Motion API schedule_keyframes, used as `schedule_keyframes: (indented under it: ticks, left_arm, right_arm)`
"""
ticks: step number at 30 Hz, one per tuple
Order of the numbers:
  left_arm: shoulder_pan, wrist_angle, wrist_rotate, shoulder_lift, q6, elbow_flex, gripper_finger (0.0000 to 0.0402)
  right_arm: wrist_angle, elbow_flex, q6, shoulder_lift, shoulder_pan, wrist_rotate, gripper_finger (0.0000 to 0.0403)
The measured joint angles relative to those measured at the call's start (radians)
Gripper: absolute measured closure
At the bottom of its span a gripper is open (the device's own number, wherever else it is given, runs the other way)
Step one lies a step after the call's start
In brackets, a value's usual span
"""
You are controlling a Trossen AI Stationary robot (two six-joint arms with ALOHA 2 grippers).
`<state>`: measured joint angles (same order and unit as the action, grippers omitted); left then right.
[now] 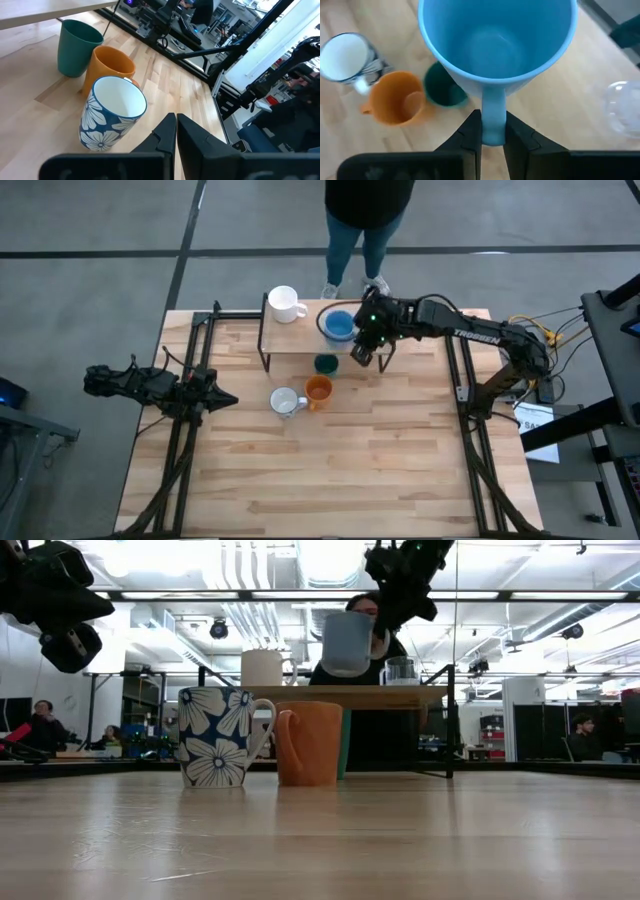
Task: Stack small to large cups/mugs on shelf
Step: Put the blue mug on the shelf
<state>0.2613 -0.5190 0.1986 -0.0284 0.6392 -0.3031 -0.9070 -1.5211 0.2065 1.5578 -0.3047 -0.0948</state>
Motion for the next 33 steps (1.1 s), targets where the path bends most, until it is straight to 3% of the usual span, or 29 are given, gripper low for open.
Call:
schedule_keyframes:
  ticks: [20,33]
  left_arm:
    - [0.0,-0.006,0.019,0.0,0.003,0.0,0.0402]
    - [0.0,-0.005,0.019,0.0,0.005,0.0,0.0402]
  right_arm:
    - [0.081,0.0,-0.038,0.011,-0.171,0.049,0.0359]
    - [0.063,0.0,-0.053,0.019,-0.204,0.076,0.0359]
